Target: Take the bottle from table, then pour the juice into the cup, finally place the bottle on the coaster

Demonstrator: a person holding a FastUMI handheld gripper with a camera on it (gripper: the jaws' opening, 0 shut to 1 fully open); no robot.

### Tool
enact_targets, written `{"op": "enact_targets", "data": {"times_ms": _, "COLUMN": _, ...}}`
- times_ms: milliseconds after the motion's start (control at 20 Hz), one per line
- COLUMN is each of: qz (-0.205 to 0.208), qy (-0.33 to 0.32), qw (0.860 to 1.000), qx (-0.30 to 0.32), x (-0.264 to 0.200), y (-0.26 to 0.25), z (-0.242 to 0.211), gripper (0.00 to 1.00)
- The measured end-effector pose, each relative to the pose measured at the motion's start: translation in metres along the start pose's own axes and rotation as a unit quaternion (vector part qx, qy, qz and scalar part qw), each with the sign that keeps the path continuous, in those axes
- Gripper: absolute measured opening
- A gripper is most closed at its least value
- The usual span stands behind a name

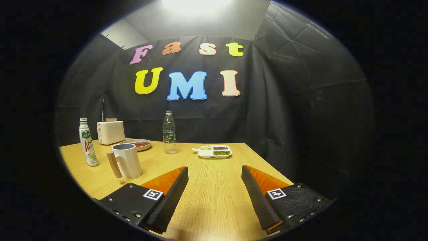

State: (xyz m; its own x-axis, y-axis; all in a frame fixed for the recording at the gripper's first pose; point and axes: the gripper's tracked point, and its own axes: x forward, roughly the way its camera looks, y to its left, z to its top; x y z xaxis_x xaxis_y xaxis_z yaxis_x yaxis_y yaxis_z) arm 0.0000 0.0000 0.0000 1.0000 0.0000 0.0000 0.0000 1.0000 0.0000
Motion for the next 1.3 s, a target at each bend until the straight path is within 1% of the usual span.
{"op": "enact_targets", "data": {"times_ms": 200, "qz": -0.002, "qy": 0.004, "qw": 1.0, "qx": 0.002, "x": 0.001, "y": -0.001, "z": -0.002, "gripper": 0.97}}
{"op": "enact_targets", "data": {"times_ms": 250, "qz": -0.002, "qy": -0.004, "qw": 1.0, "qx": -0.001, "x": -0.002, "y": 0.0, "z": 0.001, "gripper": 0.97}}
{"op": "enact_targets", "data": {"times_ms": 450, "qz": -0.004, "qy": -0.001, "qw": 1.0, "qx": 0.004, "x": 0.005, "y": -0.002, "z": 0.001, "gripper": 0.97}}
{"op": "enact_targets", "data": {"times_ms": 550, "qz": -0.005, "qy": -0.002, "qw": 1.0, "qx": 0.01, "x": 0.023, "y": -0.004, "z": 0.009, "gripper": 0.97}}
{"op": "enact_targets", "data": {"times_ms": 650, "qz": -0.008, "qy": -0.025, "qw": 1.0, "qx": 0.008, "x": 0.042, "y": -0.004, "z": 0.023, "gripper": 0.98}}
{"op": "enact_targets", "data": {"times_ms": 750, "qz": -0.017, "qy": -0.018, "qw": 1.0, "qx": -0.005, "x": 0.058, "y": -0.005, "z": 0.017, "gripper": 0.97}}
{"op": "enact_targets", "data": {"times_ms": 800, "qz": -0.013, "qy": -0.009, "qw": 1.0, "qx": -0.015, "x": 0.063, "y": 0.0, "z": 0.012, "gripper": 0.97}}
{"op": "enact_targets", "data": {"times_ms": 900, "qz": 0.001, "qy": 0.0, "qw": 1.0, "qx": -0.031, "x": 0.064, "y": 0.008, "z": 0.012, "gripper": 0.98}}
{"op": "enact_targets", "data": {"times_ms": 950, "qz": -0.001, "qy": -0.005, "qw": 1.0, "qx": -0.03, "x": 0.063, "y": 0.006, "z": 0.016, "gripper": 0.98}}
{"op": "enact_targets", "data": {"times_ms": 1000, "qz": -0.009, "qy": -0.015, "qw": 1.0, "qx": -0.024, "x": 0.063, "y": -0.001, "z": 0.021, "gripper": 0.96}}
{"op": "enact_targets", "data": {"times_ms": 1050, "qz": -0.022, "qy": -0.021, "qw": 0.999, "qx": -0.009, "x": 0.064, "y": -0.007, "z": 0.027, "gripper": 0.96}}
{"op": "enact_targets", "data": {"times_ms": 1100, "qz": -0.027, "qy": -0.025, "qw": 0.999, "qx": -0.008, "x": 0.066, "y": -0.006, "z": 0.03, "gripper": 0.95}}
{"op": "enact_targets", "data": {"times_ms": 1200, "qz": -0.028, "qy": -0.017, "qw": 0.999, "qx": -0.028, "x": 0.067, "y": 0.0, "z": 0.038, "gripper": 0.96}}
{"op": "enact_targets", "data": {"times_ms": 1250, "qz": -0.022, "qy": -0.013, "qw": 0.999, "qx": -0.031, "x": 0.065, "y": 0.009, "z": 0.042, "gripper": 0.96}}
{"op": "enact_targets", "data": {"times_ms": 1300, "qz": -0.012, "qy": -0.014, "qw": 1.0, "qx": -0.021, "x": 0.063, "y": 0.021, "z": 0.049, "gripper": 0.96}}
